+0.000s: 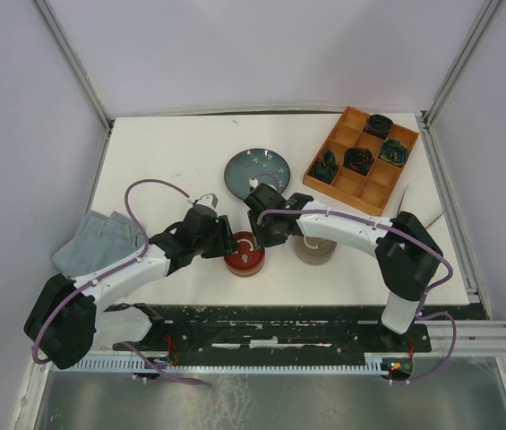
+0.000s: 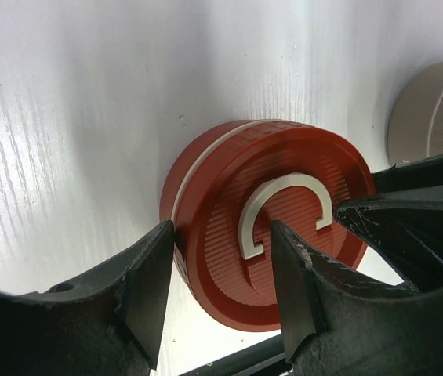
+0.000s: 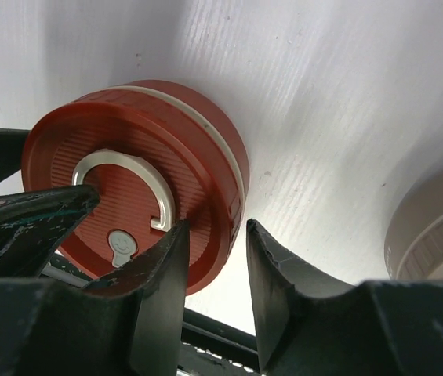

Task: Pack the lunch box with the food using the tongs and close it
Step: Close the box lid on the packing box.

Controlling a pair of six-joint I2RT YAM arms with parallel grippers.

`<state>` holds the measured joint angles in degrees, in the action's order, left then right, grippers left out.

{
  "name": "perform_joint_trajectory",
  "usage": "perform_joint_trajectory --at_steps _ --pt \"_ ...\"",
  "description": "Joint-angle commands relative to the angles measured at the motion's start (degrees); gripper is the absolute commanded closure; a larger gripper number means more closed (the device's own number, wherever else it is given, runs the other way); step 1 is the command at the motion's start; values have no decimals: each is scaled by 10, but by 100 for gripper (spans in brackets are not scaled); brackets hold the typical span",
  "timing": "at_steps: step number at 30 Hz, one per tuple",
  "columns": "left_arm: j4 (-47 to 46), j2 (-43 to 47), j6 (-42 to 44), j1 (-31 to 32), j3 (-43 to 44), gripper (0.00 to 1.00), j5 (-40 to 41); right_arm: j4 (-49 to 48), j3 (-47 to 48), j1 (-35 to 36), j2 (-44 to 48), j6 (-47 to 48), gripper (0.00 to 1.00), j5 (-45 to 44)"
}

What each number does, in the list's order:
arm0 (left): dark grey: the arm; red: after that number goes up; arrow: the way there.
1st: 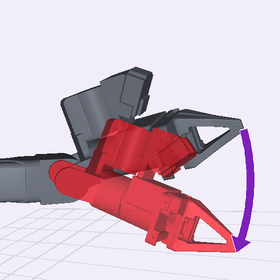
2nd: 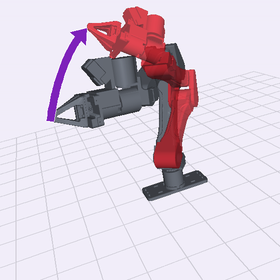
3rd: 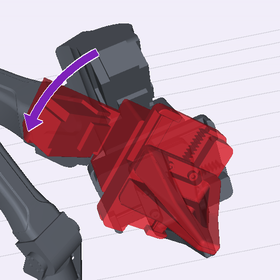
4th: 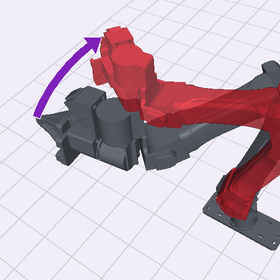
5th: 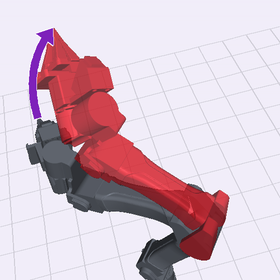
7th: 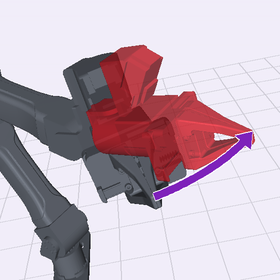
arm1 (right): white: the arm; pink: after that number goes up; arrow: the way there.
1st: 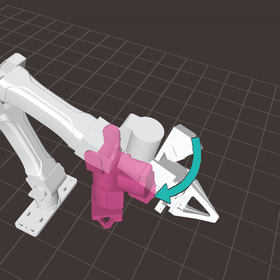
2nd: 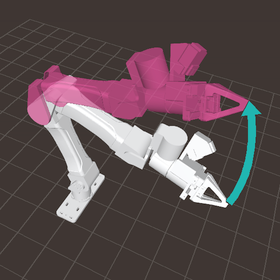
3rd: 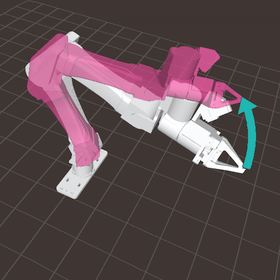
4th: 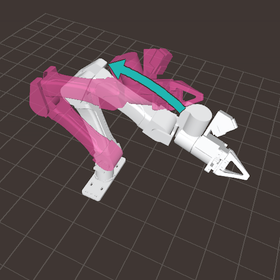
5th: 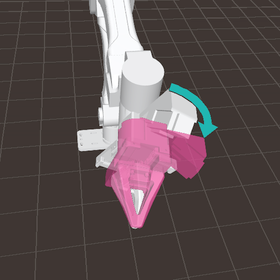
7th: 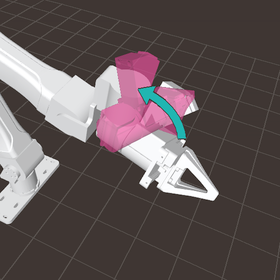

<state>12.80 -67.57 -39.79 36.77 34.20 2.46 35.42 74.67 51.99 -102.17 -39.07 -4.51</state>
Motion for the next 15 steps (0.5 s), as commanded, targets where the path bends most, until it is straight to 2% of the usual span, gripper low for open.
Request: perform_joint_trajectory --at_steps 1,11,15 --pt "9 -6 22 3 46 41 -3 3 23 -14 30 6 57 15" --pt "1 -26 22 2 39 45 -23 -20 -38 -23 -1 -19 67 33" --pt "-4 -30 21 2 47 48 -41 4 -19 -32 9 0 67 -4"
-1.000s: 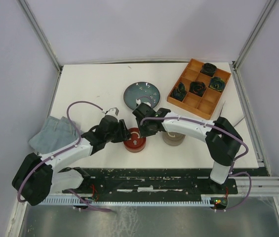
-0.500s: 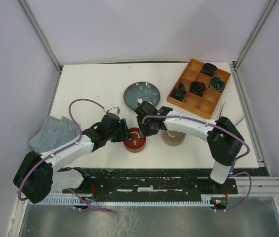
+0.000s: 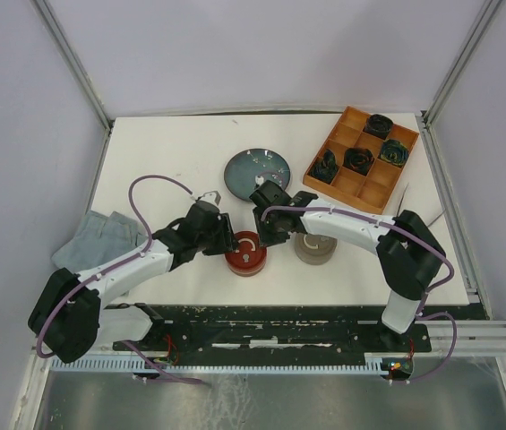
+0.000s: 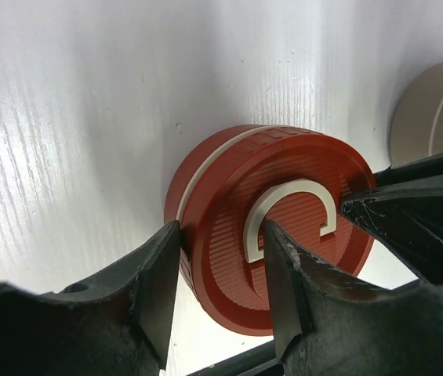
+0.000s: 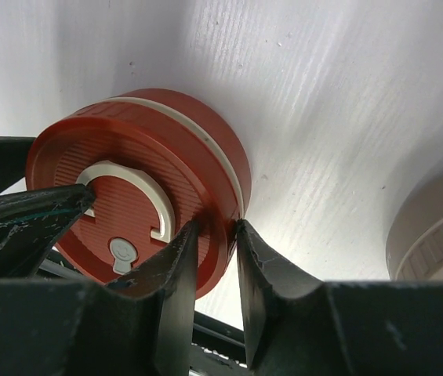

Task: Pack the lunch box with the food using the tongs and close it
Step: Close the box lid on the packing box.

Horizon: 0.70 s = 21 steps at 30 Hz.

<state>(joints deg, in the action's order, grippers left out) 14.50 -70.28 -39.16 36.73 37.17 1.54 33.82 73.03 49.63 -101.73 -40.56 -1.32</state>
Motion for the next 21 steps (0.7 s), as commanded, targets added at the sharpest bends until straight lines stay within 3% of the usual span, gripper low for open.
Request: perform_joint_trajectory --at_steps 1,10,17,21 --pt "-26 -3 12 3 18 49 -37 22 4 -13 7 24 67 -38" --pt "-68 -3 -38 5 -4 52 -87 60 48 -34 7 81 64 -19" --pt "0 2 -5 3 46 33 -5 58 51 -36 51 94 53 -7" --pt "28 23 10 -5 72 21 44 66 65 -43 97 105 46 -43"
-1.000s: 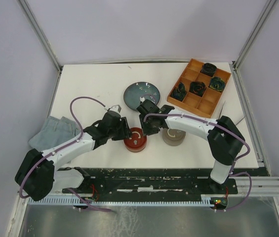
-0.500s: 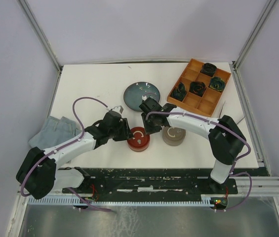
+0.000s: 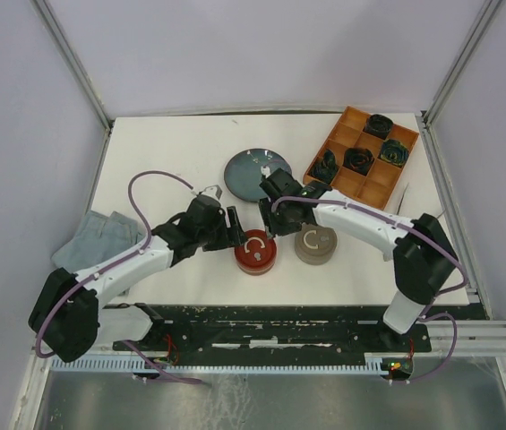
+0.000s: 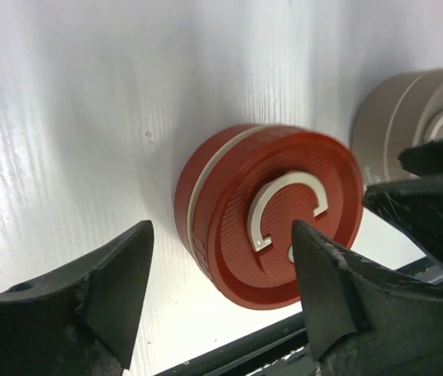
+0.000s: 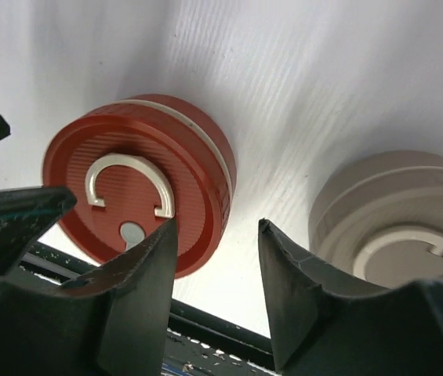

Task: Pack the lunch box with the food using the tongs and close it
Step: Close the box lid on the packing box, then reset both arms

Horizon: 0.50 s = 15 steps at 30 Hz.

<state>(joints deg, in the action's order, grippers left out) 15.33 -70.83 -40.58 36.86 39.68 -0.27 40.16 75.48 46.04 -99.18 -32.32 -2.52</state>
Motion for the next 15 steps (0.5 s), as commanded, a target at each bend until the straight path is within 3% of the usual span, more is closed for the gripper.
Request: perform_joint_trajectory --at_steps 1,4,10,13,15 --pt "28 35 30 -12 52 18 73 5 42 -11 85 27 44 -56" --pt "48 59 56 -51 61 1 84 25 42 -33 130 39 37 -143" --pt "89 153 119 -257 80 1 60 37 -9 -182 252 65 19 -209" --pt "118 186 130 -283 121 1 144 35 -18 -251 322 72 8 -233" --pt "127 203 137 -283 144 1 186 36 -9 -258 357 105 1 -256"
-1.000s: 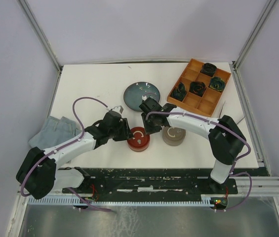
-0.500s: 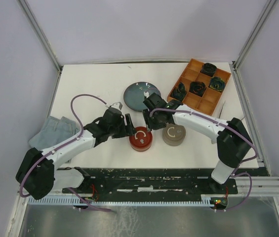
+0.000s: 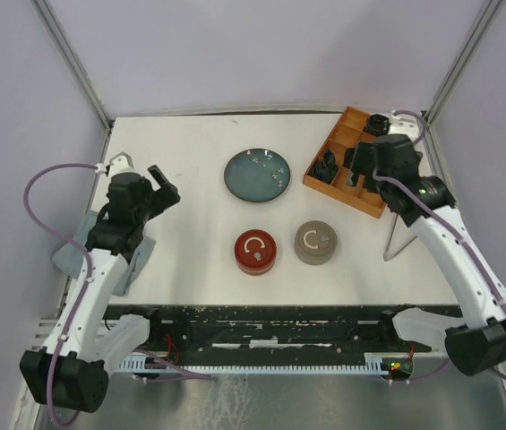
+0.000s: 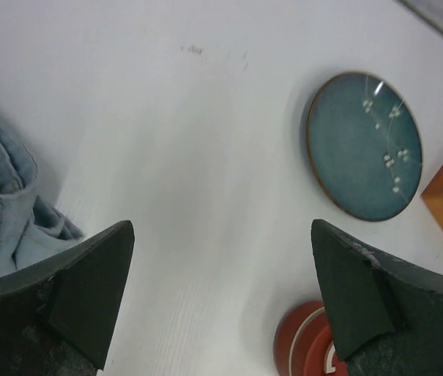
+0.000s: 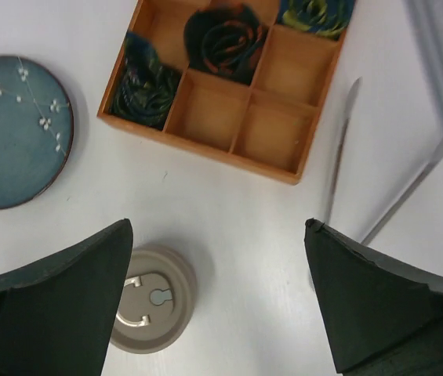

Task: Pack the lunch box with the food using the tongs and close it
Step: Reset both arms

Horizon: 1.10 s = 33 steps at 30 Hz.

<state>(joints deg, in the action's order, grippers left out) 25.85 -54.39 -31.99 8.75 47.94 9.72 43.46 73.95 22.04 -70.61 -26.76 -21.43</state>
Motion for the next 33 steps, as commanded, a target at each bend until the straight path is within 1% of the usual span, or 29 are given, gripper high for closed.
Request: perform_joint_trajectory --at_steps 1,4,8,11,24,26,29,33 --pt "25 45 48 -2 70 1 110 3 11 -17 85 65 1 -66" --pt "33 57 44 -1 92 1 153 15 32 -17 115 94 1 -63" --pt "38 65 60 -1 115 1 168 25 53 -17 139 110 1 -40" --pt "39 67 70 -1 129 1 174 29 64 -17 148 108 1 -39" --pt "50 72 83 -1 176 1 171 40 105 -17 149 111 1 -22" --pt "49 73 97 -1 179 1 168 41 111 -17 149 117 1 -21" --pt "60 61 114 -1 193 1 182 49 123 -17 145 120 1 -21" --pt "70 46 110 -1 209 1 172 56 137 -17 141 127 1 -26"
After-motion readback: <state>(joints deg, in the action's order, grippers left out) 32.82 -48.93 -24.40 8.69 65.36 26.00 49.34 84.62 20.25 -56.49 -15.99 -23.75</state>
